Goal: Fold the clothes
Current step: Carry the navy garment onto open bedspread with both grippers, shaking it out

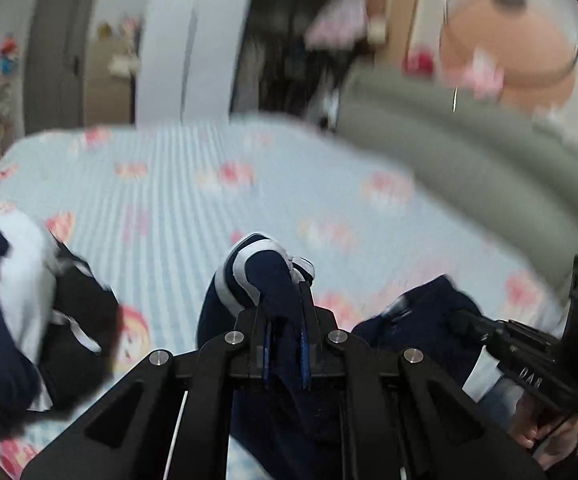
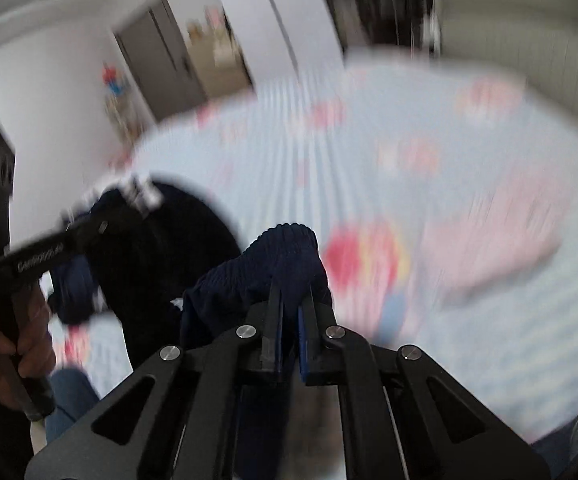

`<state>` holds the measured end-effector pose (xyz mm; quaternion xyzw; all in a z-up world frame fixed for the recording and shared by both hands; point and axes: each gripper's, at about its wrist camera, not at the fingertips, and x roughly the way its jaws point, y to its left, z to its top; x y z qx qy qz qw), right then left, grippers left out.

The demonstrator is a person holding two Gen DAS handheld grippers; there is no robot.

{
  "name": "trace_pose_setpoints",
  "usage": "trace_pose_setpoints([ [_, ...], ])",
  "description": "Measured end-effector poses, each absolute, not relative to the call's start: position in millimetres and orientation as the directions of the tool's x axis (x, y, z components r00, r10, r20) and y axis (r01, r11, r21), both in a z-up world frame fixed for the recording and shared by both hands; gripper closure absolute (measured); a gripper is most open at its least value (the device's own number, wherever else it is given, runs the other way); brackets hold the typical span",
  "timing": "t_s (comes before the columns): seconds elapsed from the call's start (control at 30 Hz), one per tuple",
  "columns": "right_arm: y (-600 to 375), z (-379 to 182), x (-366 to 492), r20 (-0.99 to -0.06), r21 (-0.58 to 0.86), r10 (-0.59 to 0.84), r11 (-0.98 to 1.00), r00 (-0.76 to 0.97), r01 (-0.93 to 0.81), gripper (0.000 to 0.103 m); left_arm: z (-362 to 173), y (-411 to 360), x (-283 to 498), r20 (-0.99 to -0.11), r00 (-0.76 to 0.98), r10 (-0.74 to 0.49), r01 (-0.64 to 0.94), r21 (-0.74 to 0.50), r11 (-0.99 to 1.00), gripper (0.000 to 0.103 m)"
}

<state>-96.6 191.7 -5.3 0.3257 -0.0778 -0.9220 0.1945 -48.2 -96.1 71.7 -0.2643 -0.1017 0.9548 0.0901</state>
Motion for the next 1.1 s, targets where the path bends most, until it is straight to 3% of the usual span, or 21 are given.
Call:
trace_pose_setpoints([
  [0.03, 196.0, 17.0, -88.7, -0.507, 0.249, -0.402, -0.915, -0.763, 0.316, 0.099, 71.5, -104.9, -37.1, -0.463, -0.855, 0.233, -0.107, -0.282, -0.953, 0.091],
  [0.13, 198.0, 24.9, -72.0, -0.49, 0.206, -0.392, -0.92, -0.779, 0.333, 0.099, 25.9, -122.6, -21.4, -0.554, -0.797, 0.239, -0.025, -0.366, -0.93, 0.089],
  [0.27, 194.8, -56.4, -73.8, -0.719, 0.185, -0.318, -0.945, -0.619, 0.27, 0.099, -88.1, -129.5, -20.1, -0.821, -0.51, 0.256, 0.089, -0.346, -0.934, 0.083],
  [0.37, 204.2, -118.3, -69.8, -0.847, 0.207, -0.28, -0.957, -0.452, 0.205, 0.09, -109.3, -136.5, -5.1, -0.858, -0.468, 0.212, 0.118, -0.298, -0.947, 0.069],
  [0.47, 216.8, -111.1, -58.5, -0.83, 0.196, -0.268, -0.961, -0.489, 0.193, 0.08, -90.7, -136.5, 9.4, -0.794, -0.581, 0.18, 0.095, -0.285, -0.954, 0.052],
  [0.6, 204.2, -87.4, -57.9, -0.767, 0.212, -0.321, -0.944, -0.555, 0.253, 0.066, -63.0, -112.5, 5.4, -0.704, -0.673, 0.227, -0.052, -0.261, -0.964, 0.051],
  [0.7, 172.8, -91.0, -66.5, -0.771, 0.206, -0.36, -0.921, -0.525, 0.33, 0.054, -88.9, -80.4, -29.5, -0.743, -0.586, 0.324, -0.171, -0.277, -0.945, 0.052],
  [0.73, 161.3, -99.4, -72.9, -0.786, 0.203, -0.371, -0.91, -0.494, 0.36, 0.054, -101.1, -74.5, -38.5, -0.762, -0.545, 0.349, -0.159, -0.315, -0.936, 0.059],
  [0.77, 150.3, -117.4, -79.9, -0.821, 0.182, -0.349, -0.91, -0.452, 0.372, 0.055, -117.3, -75.6, -48.2, -0.773, -0.503, 0.386, -0.13, -0.374, -0.918, 0.074],
  [0.8, 143.8, -132.8, -85.3, -0.847, 0.155, -0.313, -0.918, -0.429, 0.364, 0.062, -131.3, -77.9, -57.0, -0.797, -0.466, 0.384, -0.093, -0.388, -0.917, 0.078],
  [0.87, 154.2, -151.5, -81.2, -0.867, 0.116, -0.248, -0.944, -0.433, 0.309, 0.081, -143.4, -83.9, -62.2, -0.842, -0.453, 0.292, -0.036, -0.31, -0.95, 0.079],
  [1.03, 188.3, -168.1, -58.8, -0.879, 0.089, -0.17, -0.976, -0.445, 0.197, 0.08, -135.0, -119.8, -56.1, -0.838, -0.535, 0.11, 0.123, -0.206, -0.971, 0.079],
  [1.1, 197.7, -161.7, -50.7, -0.877, 0.084, -0.156, -0.981, -0.455, 0.175, 0.078, -134.8, -120.6, -56.9, -0.846, -0.525, 0.096, 0.137, -0.195, -0.971, 0.079],
])
